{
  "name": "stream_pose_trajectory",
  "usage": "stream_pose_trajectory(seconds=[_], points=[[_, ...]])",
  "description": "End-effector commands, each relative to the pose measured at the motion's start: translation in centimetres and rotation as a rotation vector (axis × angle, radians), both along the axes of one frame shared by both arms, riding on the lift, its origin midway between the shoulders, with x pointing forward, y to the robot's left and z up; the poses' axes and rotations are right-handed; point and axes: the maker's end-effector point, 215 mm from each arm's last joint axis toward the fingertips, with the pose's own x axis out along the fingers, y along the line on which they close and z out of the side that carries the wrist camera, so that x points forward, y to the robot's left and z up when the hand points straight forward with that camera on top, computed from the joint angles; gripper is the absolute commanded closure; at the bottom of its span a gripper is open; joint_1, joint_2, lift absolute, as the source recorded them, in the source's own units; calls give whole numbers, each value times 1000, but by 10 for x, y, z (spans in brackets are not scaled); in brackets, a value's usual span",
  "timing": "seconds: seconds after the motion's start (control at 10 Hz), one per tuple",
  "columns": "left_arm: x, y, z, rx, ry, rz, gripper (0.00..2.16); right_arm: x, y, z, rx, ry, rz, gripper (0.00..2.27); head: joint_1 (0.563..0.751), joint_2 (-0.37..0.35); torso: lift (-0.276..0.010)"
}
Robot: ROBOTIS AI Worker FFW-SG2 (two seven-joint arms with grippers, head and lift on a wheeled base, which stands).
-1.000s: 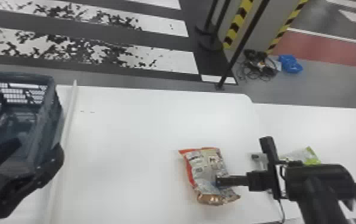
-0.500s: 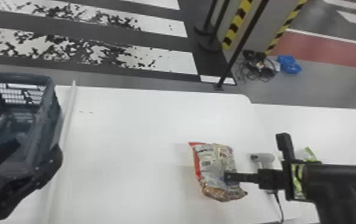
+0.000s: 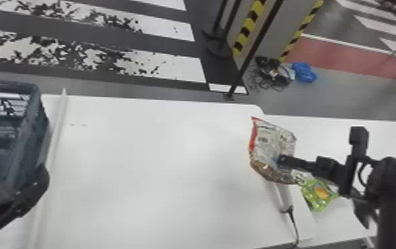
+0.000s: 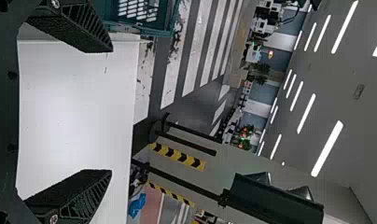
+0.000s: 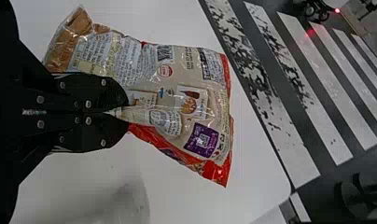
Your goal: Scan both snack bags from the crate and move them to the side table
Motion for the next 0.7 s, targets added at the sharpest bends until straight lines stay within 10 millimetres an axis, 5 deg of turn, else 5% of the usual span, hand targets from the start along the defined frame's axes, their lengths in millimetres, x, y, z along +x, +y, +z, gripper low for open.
stream_pose_trajectory(seconds=[0.0,0.2,0.3,0.6], points=[[-1,0,2,-1,-6,1,66,12,-63,13,-36,-30,-134,2243,695,-350,-29],[0,0,2,0,-6,2,66,23,-141,23,-175,-81,-274,2243,695,-350,-29],[-1,0,1,0,-5,2,66,26,-163,27,-192,-84,-322,2243,695,-350,-29],[-2,1,-3,0,3,-1,66,14,-230,-5,-429,-9,-442,2240,695,-350,-29]])
